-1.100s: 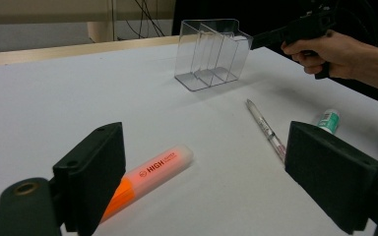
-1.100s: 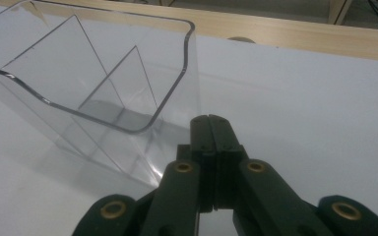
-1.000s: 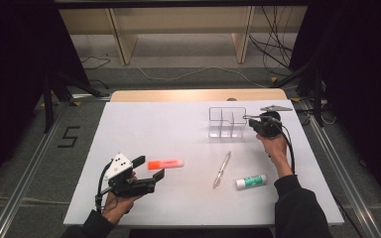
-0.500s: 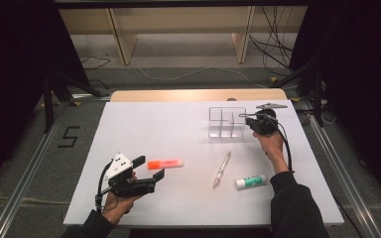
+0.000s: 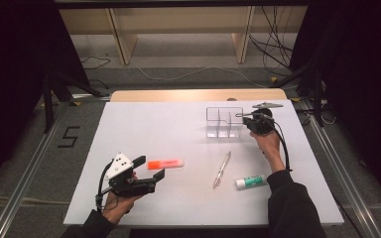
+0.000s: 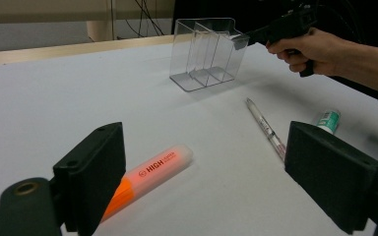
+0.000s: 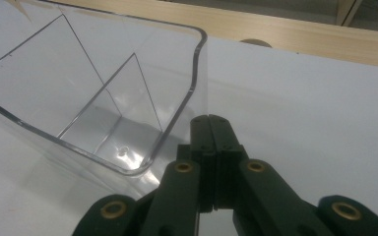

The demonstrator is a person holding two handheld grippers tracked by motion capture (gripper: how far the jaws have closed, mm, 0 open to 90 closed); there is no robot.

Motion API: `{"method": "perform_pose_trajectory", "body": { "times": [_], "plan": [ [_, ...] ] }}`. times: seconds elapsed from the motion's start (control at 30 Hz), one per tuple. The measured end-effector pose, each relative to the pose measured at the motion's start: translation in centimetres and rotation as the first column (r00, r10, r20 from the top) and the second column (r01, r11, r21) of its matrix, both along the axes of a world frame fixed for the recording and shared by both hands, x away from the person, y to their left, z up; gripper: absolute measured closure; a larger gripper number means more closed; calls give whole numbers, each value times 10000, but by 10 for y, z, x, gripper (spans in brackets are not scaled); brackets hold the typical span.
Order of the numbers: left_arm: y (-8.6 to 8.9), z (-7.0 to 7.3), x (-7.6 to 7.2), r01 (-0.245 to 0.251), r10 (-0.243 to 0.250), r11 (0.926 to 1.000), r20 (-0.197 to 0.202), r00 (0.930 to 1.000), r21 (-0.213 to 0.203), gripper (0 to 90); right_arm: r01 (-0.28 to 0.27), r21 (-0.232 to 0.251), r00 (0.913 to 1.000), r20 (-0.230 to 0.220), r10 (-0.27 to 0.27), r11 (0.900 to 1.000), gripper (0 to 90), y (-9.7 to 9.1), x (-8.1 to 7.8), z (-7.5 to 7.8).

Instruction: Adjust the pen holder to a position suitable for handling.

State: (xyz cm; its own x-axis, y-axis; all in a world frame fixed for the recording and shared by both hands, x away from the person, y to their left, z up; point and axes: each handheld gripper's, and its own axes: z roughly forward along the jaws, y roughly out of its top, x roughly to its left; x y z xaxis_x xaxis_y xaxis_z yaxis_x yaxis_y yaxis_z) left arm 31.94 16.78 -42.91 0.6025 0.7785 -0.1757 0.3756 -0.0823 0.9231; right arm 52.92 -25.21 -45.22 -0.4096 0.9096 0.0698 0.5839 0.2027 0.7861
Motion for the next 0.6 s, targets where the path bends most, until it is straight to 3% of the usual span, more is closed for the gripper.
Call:
{"method": "perform_pose_trajectory", "body": {
  "times": [0.6],
  "plan": [
    [1,0,0,13,-13,10000,2,10000,-5,150,-778,-150,9969,74,780,9969,900,41,1,2]
  ]
}}
